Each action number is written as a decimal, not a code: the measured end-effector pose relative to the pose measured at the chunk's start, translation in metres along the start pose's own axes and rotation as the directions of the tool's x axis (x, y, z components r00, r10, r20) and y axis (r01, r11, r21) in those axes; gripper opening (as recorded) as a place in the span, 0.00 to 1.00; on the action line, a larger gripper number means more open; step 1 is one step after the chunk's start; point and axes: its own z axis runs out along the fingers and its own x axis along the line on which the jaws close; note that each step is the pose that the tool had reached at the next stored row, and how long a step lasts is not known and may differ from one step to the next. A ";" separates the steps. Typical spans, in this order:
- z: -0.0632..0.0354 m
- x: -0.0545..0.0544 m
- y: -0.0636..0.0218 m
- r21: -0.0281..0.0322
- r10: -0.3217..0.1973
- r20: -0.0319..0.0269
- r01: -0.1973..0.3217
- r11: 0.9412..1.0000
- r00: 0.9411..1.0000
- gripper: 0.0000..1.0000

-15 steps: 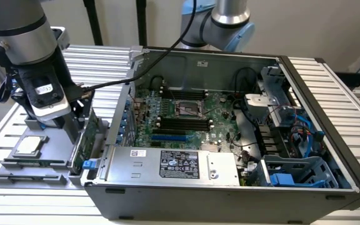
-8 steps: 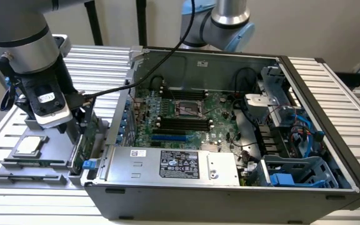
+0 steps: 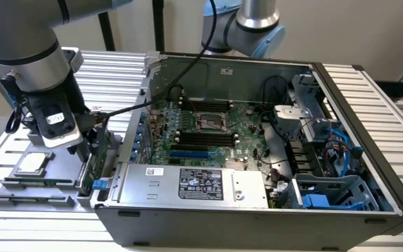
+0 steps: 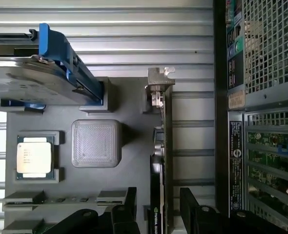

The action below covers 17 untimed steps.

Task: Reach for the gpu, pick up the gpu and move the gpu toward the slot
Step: 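Pick up the gpu and move the gpu toward the slot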

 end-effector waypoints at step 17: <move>0.0248 0.001 0.0066 0.000 0.028 0.005 -0.028 1.000 1.000 0.48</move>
